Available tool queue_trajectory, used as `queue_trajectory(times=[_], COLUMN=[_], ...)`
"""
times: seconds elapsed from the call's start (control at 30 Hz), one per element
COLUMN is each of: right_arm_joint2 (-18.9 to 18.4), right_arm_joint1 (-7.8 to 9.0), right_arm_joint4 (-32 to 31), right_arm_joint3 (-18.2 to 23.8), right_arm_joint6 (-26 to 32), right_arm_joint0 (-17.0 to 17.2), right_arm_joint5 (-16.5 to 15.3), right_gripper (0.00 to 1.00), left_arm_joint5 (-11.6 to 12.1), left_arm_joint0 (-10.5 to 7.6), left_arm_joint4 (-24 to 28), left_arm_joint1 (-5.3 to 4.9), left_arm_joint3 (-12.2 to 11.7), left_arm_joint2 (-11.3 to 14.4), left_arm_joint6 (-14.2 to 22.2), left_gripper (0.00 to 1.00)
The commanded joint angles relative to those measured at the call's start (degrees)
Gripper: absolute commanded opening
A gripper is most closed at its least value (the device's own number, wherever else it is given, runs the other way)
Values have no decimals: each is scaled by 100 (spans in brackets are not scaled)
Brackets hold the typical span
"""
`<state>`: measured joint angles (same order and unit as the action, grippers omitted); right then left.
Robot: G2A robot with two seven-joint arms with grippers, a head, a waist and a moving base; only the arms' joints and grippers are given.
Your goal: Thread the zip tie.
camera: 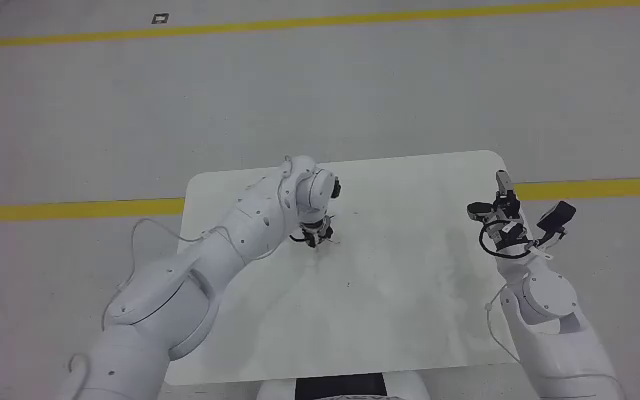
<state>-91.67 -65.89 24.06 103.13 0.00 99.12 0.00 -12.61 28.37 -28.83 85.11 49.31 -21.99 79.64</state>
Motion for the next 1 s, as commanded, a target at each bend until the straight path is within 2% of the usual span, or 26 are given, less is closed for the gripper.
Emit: queue_trajectory(times=[0.0,0.1,0.33,0.4,0.47,0.6,0.7,0.97], right_arm_joint2=[0,0,0,0,0,0,0,0], right_arm_joint1=[0,0,0,0,0,0,0,0], right_arm_joint4=[0,0,0,0,0,0,0,0], right_arm_joint3=[0,0,0,0,0,0,0,0], right_arm_joint6=[0,0,0,0,0,0,0,0], right_arm_joint0=[0,0,0,0,0,0,0,0], right_arm_joint5=[0,0,0,0,0,0,0,0], right_gripper=[100,100,100,100,100,100,100,100], left_arm_joint5=[-24,1,23,6,127,17,45,45], left_arm_joint0=[-25,-86,-241,-297,-354,-514,-584,-584], left_arm_joint4=[149,399,918,976,1259,1465,1571,1571], left_arm_joint1=[-86,-217,-627,-756,-886,-1101,-1229,-1229], left_arm_joint3=[120,294,844,997,1181,1456,1653,1653], left_arm_joint2=[77,152,457,668,785,1136,1225,1225], left_arm_joint6=[0,0,0,0,0,0,0,0], left_gripper=[0,0,0,0,0,0,0,0])
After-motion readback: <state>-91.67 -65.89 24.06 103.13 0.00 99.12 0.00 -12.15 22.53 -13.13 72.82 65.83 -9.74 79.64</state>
